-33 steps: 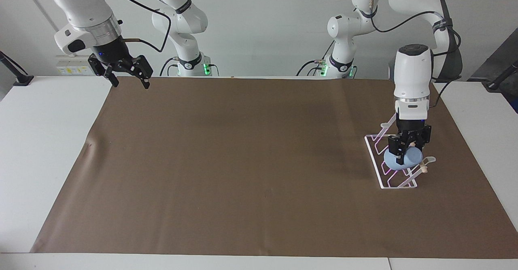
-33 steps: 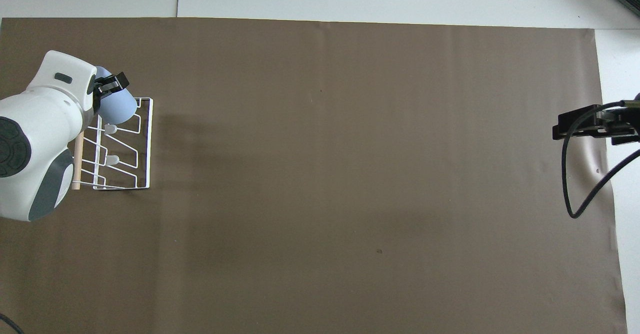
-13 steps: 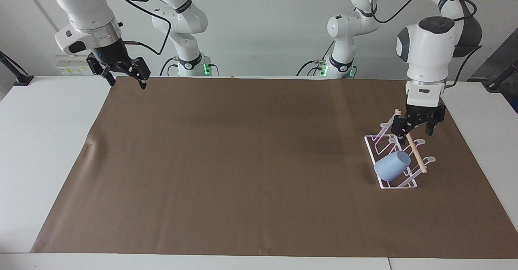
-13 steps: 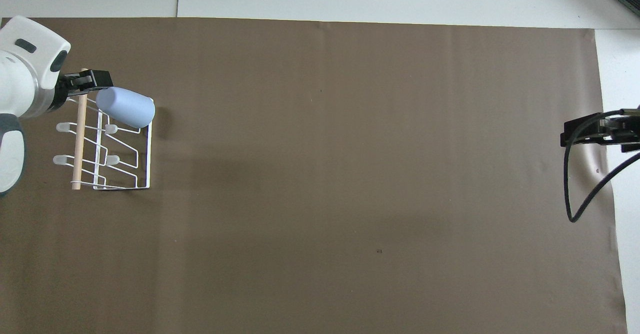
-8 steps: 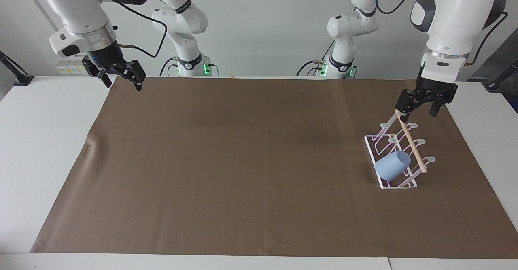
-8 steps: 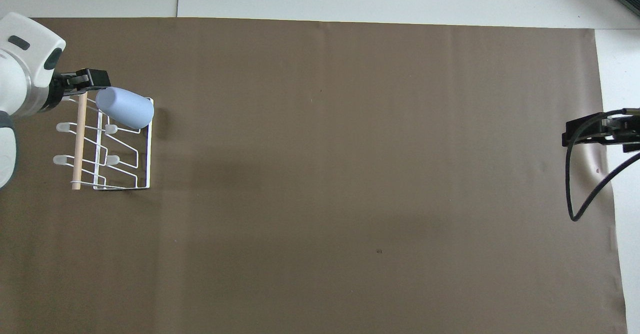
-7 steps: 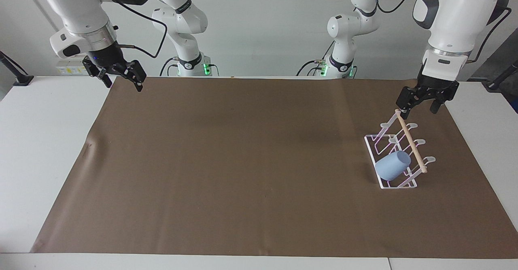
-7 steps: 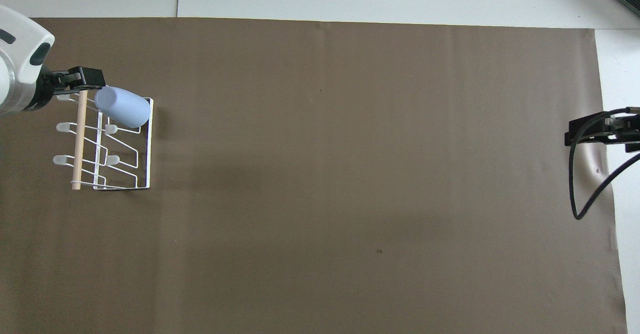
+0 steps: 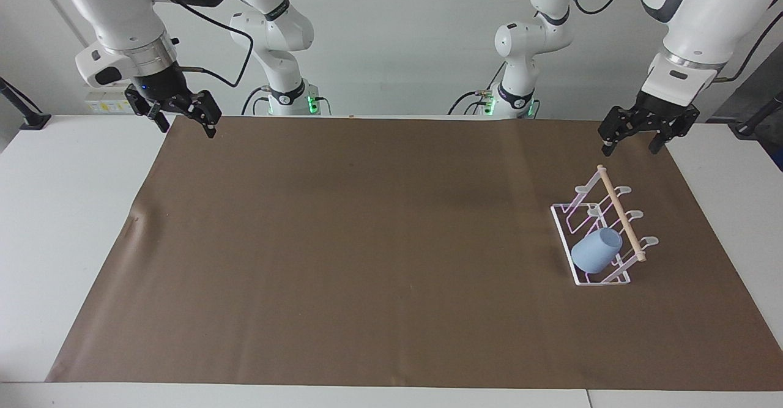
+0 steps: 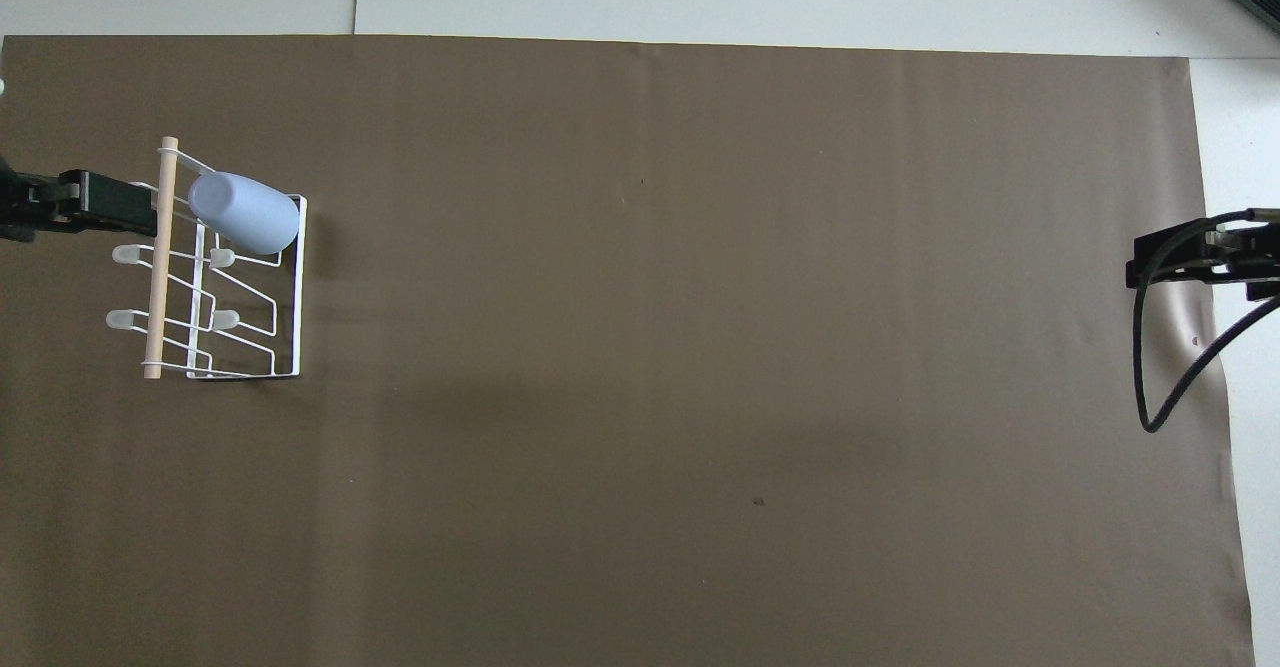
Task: Hang cup on cup holder
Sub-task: 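Open the left gripper and withdraw it from the cup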
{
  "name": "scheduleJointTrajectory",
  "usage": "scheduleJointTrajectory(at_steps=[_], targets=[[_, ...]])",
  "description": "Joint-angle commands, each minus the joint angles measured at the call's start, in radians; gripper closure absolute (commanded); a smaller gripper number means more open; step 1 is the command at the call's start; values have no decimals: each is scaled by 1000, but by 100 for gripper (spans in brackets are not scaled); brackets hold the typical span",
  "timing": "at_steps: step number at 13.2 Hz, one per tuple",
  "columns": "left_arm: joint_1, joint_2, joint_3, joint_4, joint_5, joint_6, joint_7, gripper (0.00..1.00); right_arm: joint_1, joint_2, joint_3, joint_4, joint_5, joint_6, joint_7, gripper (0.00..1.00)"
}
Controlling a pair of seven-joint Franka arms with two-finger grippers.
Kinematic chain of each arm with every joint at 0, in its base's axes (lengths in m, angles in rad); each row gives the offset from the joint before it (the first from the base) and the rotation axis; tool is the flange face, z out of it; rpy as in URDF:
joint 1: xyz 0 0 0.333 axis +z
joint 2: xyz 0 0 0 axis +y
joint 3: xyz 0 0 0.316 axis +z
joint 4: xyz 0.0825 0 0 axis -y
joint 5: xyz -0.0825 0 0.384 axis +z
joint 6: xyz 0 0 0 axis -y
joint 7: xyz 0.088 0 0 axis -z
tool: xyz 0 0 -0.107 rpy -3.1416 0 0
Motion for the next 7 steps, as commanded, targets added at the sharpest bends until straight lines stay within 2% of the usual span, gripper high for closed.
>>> scheduleJointTrajectory(at_steps=[1,5,7], targets=[[-9,0,1,25,-17,-73,29,0,-11,6,10,16,7,-9,8,0],[-42,-12,5,24,-18,-76,39,0,-1,6,5,16,10,-7,9,0],[-98,-14,78,25,-17,-108,42,0,12,7,-5,16,8,5,8,0]])
